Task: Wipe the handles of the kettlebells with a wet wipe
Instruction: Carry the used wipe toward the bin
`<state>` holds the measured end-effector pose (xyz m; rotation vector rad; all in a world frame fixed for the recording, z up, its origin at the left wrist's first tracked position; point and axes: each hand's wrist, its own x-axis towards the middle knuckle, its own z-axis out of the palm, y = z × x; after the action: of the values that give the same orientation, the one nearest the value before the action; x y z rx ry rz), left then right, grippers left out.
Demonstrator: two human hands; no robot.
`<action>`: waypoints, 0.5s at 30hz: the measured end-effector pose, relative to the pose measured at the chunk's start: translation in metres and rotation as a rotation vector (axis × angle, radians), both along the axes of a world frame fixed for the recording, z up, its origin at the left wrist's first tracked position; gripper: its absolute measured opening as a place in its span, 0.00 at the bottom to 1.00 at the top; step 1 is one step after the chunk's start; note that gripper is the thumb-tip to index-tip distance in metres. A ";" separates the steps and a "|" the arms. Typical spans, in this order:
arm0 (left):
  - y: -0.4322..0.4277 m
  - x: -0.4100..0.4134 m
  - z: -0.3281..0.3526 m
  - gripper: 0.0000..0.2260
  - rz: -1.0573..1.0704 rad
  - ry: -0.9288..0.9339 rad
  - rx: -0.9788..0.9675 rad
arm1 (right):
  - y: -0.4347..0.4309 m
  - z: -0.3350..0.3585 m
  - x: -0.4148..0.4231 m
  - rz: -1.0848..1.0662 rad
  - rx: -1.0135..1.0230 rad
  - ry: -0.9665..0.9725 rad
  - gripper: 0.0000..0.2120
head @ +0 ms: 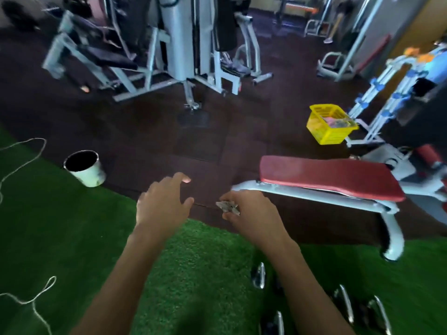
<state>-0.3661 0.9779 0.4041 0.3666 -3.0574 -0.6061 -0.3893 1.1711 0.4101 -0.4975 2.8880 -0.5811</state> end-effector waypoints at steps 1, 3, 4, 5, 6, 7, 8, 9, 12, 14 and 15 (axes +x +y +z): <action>-0.027 -0.008 0.000 0.20 0.021 -0.010 -0.005 | -0.028 0.000 -0.013 0.010 -0.012 0.002 0.17; -0.079 -0.024 0.000 0.21 0.072 -0.020 -0.023 | -0.083 0.002 -0.039 0.039 -0.030 0.015 0.17; -0.103 -0.032 -0.001 0.21 0.100 -0.021 -0.035 | -0.109 0.002 -0.052 0.061 -0.030 0.020 0.17; -0.127 -0.039 -0.003 0.21 0.129 -0.022 -0.043 | -0.135 0.003 -0.065 0.088 -0.028 0.018 0.16; -0.150 -0.046 -0.006 0.20 0.160 -0.022 -0.046 | -0.160 0.003 -0.079 0.117 -0.023 0.011 0.16; -0.173 -0.054 -0.010 0.20 0.195 -0.026 -0.045 | -0.185 0.004 -0.094 0.149 -0.015 0.003 0.16; -0.195 -0.062 -0.014 0.20 0.232 -0.031 -0.039 | -0.209 0.003 -0.109 0.181 -0.008 -0.006 0.15; -0.217 -0.071 -0.020 0.20 0.273 -0.036 -0.026 | -0.232 0.001 -0.125 0.213 -0.008 -0.012 0.15; -0.283 -0.104 -0.036 0.20 0.396 -0.051 0.020 | -0.302 -0.005 -0.178 0.299 -0.009 -0.033 0.15; -0.328 -0.135 -0.045 0.20 0.464 -0.053 0.025 | -0.351 -0.011 -0.217 0.350 -0.012 -0.045 0.16; -0.351 -0.151 -0.048 0.20 0.492 -0.051 0.021 | -0.376 -0.014 -0.237 0.374 -0.017 -0.048 0.16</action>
<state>-0.5175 0.6269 0.3557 1.1013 -2.8308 -0.6001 -0.6268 0.7956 0.3966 -0.9814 2.6455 -0.5455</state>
